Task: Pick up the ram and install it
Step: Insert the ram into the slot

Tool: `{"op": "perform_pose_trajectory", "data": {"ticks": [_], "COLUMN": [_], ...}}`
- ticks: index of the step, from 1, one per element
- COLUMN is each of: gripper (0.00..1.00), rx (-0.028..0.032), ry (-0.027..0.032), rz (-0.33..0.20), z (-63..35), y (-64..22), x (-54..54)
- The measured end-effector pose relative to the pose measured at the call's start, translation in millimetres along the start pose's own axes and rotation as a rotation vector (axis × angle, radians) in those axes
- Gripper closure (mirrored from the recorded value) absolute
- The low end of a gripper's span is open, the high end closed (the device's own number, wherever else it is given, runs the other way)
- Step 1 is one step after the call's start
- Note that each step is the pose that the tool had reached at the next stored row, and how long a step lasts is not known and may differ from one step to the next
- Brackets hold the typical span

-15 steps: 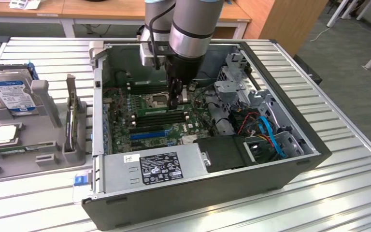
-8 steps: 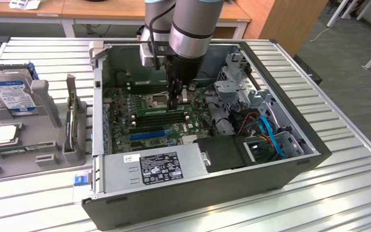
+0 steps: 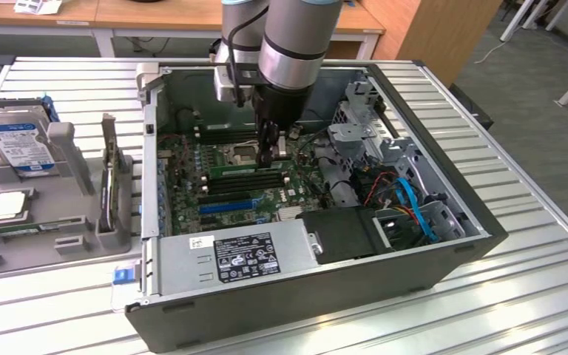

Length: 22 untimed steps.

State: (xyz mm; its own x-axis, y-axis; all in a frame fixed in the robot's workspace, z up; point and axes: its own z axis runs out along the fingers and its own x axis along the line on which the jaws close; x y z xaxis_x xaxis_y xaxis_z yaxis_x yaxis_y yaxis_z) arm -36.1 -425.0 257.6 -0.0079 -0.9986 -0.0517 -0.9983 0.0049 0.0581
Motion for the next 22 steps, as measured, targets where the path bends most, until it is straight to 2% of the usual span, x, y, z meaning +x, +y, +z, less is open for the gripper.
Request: {"op": "perform_pose_trajectory", "data": {"ticks": [10,22], "gripper": [0.89,0.89], "rx": [0.0002,0.0002], "ry": [-0.0001,0.0000], "rz": [0.000,0.000], "z": [6.9,7.5], "y": [-0.4,-0.4], "x": [0.3,-1.2]}}
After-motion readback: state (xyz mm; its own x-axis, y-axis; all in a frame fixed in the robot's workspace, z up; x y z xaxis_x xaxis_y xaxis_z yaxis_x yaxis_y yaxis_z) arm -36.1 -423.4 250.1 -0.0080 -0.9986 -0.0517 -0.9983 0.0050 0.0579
